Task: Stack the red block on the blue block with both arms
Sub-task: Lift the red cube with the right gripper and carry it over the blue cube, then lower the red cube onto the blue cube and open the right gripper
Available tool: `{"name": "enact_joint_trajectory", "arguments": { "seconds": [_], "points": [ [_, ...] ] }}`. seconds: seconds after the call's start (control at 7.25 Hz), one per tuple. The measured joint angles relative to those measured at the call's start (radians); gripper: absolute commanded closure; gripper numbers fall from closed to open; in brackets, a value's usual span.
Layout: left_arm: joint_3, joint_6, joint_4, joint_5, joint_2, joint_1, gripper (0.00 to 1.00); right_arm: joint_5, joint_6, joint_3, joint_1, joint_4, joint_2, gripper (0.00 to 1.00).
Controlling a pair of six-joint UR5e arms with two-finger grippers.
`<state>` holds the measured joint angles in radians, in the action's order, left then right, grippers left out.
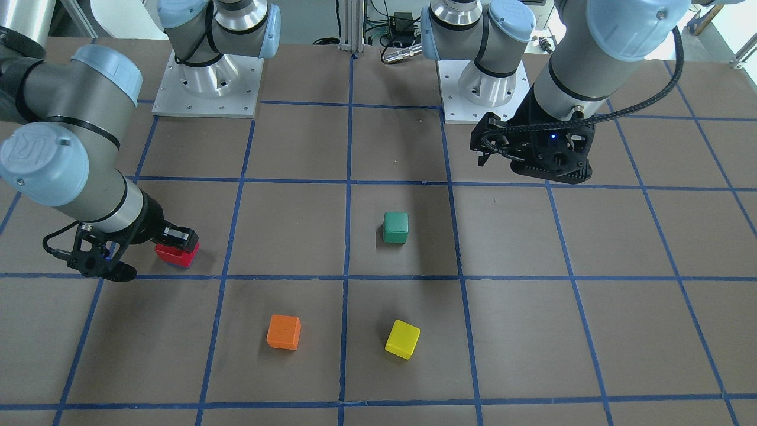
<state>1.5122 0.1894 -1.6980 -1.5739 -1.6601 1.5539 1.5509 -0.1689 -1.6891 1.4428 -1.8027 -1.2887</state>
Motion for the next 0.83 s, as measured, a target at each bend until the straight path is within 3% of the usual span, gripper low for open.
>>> {"name": "enact_joint_trajectory", "arguments": {
  "seconds": [0.83],
  "points": [
    [0.002,-0.004,-0.001,-0.001,-0.011,0.004,0.00,-0.002,0.005,-0.146,-0.049,-0.147,-0.044,1.00]
  ]
}}
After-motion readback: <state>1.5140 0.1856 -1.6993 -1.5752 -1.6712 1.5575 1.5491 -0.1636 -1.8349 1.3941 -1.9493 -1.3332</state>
